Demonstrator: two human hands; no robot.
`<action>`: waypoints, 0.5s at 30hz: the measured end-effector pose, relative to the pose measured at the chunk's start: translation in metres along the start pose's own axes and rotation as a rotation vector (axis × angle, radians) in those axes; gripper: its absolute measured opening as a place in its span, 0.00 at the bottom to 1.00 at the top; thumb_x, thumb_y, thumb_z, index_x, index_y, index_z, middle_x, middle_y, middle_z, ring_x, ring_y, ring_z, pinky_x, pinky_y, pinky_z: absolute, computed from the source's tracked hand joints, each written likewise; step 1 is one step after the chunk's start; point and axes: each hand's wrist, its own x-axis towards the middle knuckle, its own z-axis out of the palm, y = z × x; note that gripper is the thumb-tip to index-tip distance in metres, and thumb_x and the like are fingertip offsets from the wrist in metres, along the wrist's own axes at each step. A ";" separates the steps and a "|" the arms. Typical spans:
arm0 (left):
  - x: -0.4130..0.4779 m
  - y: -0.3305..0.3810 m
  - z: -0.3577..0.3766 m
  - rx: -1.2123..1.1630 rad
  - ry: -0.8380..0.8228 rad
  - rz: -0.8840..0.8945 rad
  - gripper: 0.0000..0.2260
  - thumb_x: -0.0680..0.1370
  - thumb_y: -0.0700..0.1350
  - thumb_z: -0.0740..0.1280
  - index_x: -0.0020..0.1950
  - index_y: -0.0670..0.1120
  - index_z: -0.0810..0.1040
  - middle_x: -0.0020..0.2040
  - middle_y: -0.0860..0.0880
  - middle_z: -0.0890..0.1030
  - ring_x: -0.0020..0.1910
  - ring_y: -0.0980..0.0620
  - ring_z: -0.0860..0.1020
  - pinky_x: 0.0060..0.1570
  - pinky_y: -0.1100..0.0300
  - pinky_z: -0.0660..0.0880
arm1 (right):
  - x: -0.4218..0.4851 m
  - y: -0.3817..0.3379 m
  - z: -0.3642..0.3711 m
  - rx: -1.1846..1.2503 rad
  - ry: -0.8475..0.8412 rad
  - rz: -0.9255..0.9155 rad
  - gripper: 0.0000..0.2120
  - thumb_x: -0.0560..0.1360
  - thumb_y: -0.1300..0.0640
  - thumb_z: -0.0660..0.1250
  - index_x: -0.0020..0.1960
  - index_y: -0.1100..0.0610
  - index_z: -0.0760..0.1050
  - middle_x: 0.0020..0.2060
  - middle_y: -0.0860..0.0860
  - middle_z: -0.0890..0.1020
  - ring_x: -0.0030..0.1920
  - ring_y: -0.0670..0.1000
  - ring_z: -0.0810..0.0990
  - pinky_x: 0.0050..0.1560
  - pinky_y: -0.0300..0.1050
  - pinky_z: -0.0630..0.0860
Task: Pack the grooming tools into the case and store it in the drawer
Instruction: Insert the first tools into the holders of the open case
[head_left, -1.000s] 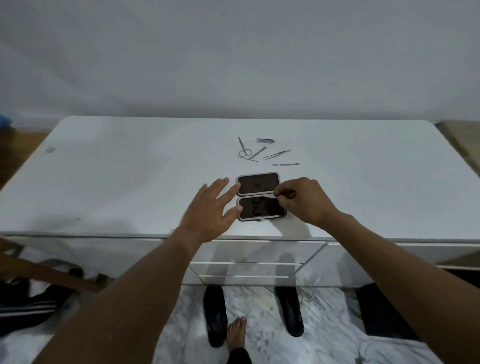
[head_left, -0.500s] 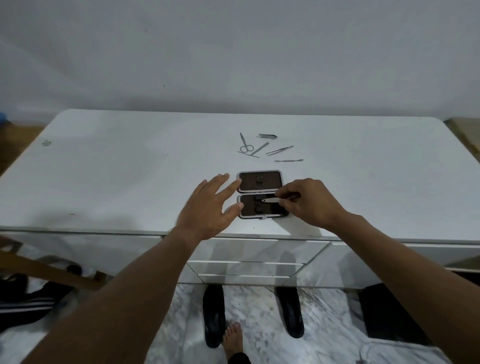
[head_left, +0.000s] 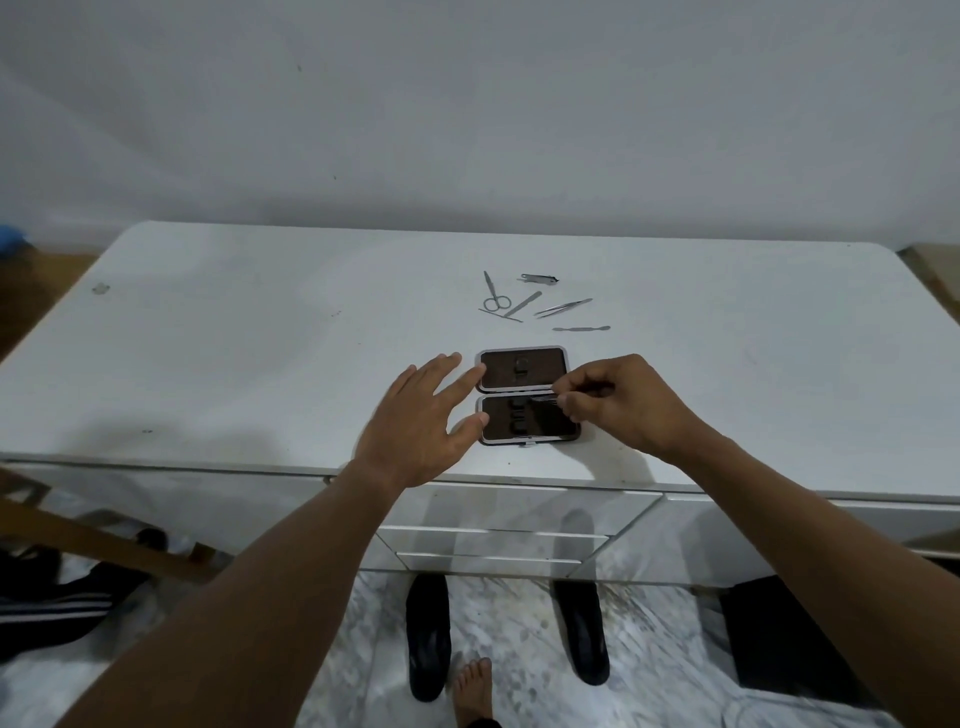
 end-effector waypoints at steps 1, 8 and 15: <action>0.000 0.000 0.000 -0.001 0.000 0.001 0.26 0.79 0.61 0.53 0.76 0.57 0.58 0.77 0.50 0.61 0.76 0.52 0.56 0.73 0.56 0.48 | 0.000 0.000 0.000 0.001 0.003 0.011 0.04 0.72 0.60 0.72 0.47 0.56 0.84 0.37 0.50 0.86 0.39 0.47 0.83 0.51 0.44 0.78; 0.000 -0.001 0.001 0.006 0.005 -0.002 0.25 0.80 0.61 0.54 0.76 0.57 0.59 0.76 0.50 0.62 0.75 0.52 0.57 0.73 0.55 0.50 | -0.001 0.002 0.000 0.049 -0.005 -0.004 0.06 0.76 0.61 0.67 0.48 0.57 0.83 0.34 0.52 0.84 0.36 0.51 0.83 0.50 0.51 0.83; -0.001 0.000 0.000 -0.006 0.015 0.001 0.25 0.79 0.60 0.55 0.76 0.56 0.60 0.76 0.49 0.63 0.75 0.51 0.58 0.73 0.52 0.52 | -0.001 0.002 0.000 -0.034 -0.054 0.051 0.02 0.73 0.57 0.72 0.43 0.54 0.84 0.36 0.55 0.87 0.35 0.49 0.83 0.49 0.44 0.80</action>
